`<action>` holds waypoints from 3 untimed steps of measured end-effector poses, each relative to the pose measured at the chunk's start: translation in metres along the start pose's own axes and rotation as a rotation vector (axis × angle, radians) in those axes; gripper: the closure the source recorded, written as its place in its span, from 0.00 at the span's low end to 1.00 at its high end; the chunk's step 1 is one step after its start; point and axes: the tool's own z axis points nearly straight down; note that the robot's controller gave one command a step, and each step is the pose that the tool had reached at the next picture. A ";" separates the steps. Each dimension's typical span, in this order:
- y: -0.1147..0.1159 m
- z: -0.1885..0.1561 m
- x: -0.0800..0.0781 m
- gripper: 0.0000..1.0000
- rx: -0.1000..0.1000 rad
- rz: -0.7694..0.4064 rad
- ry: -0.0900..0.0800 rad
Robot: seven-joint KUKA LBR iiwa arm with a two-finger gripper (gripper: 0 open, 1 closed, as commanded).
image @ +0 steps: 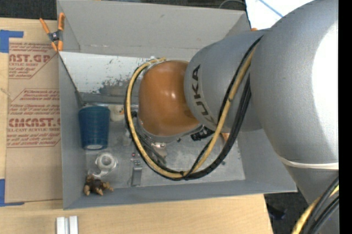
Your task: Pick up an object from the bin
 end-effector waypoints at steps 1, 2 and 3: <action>0.000 0.000 0.000 0.00 0.000 0.000 0.000; -0.006 0.038 -0.023 0.00 -0.002 0.149 -0.001; -0.002 0.062 -0.031 0.00 -0.002 0.202 0.000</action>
Offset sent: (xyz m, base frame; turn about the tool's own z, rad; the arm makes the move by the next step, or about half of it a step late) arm 0.0271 -0.0089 -0.0447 0.1759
